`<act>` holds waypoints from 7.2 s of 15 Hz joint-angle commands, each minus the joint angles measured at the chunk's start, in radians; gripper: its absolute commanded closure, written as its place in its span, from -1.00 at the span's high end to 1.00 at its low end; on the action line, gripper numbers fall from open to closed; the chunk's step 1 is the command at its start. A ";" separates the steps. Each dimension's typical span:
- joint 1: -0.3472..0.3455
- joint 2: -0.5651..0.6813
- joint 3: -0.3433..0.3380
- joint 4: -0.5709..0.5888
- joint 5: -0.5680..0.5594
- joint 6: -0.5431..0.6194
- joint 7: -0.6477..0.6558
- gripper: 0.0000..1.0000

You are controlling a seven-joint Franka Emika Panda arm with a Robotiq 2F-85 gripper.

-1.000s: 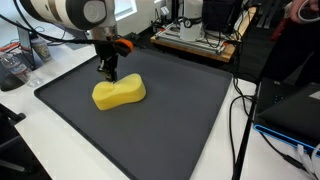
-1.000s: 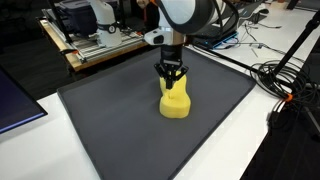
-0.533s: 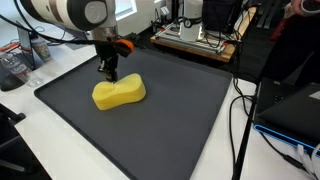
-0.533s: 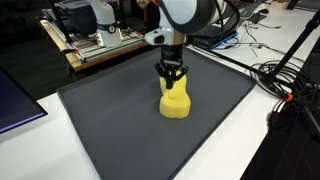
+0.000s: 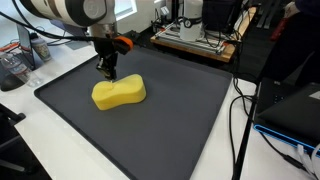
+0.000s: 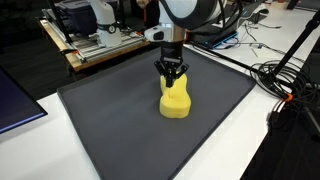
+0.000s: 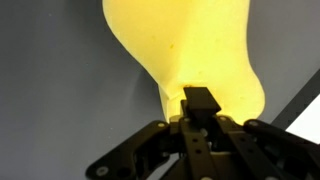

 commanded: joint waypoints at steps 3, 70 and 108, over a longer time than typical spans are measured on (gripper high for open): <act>-0.027 -0.058 0.020 -0.094 0.000 0.008 0.029 -0.94; 0.336 -0.399 -0.220 -0.390 0.000 0.005 0.425 -0.94; -0.661 -0.044 0.600 -0.203 0.002 -0.006 0.378 -0.75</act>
